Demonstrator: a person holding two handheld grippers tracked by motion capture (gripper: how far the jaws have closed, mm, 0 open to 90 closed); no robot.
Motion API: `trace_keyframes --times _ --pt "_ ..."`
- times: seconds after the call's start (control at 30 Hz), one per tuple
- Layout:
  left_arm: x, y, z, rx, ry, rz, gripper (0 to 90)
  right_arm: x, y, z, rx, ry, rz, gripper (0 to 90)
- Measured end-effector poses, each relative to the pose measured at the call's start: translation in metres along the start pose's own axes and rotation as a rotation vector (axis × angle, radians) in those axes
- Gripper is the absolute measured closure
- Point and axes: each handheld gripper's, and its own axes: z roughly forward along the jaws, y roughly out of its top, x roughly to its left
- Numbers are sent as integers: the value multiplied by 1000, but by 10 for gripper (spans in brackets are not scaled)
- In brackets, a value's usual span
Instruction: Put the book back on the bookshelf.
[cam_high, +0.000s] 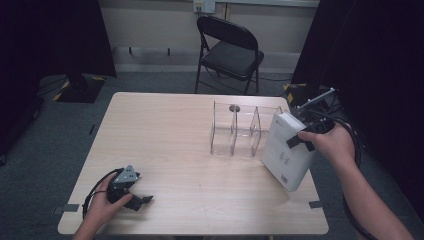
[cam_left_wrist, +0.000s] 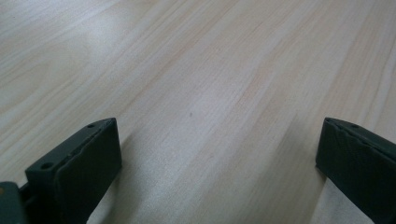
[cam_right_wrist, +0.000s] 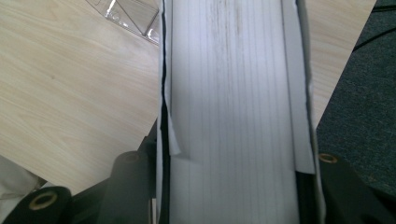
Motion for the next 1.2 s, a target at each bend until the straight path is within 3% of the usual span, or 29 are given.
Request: trace_keyframes --times 0.93,1.2 --pt "0 0 0 0 0 0 0 1 21 -1 -21 -37 60 526" --pt "0 0 0 -1 -1 3 0 1 26 -2 -22 -23 67 526"
